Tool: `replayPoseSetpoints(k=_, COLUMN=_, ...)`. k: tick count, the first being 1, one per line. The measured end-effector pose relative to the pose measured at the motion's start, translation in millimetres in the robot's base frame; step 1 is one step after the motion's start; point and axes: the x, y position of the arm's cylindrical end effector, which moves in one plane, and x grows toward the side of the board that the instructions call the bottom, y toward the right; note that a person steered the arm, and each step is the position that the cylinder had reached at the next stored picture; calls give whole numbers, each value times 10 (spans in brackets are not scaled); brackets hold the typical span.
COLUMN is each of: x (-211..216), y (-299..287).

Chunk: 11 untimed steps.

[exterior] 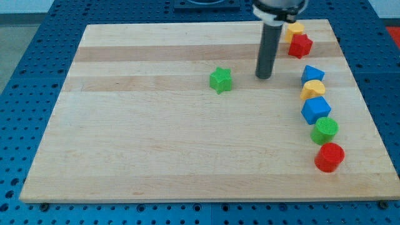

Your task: Push the blue triangle towards the green star

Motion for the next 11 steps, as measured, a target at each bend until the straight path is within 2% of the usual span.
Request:
replayPoseSetpoints(k=3, x=-133, y=1385)
replayPoseSetpoints(k=4, x=187, y=1518)
replayPoseSetpoints(k=7, x=292, y=881)
replayPoseSetpoints(k=11, x=417, y=457)
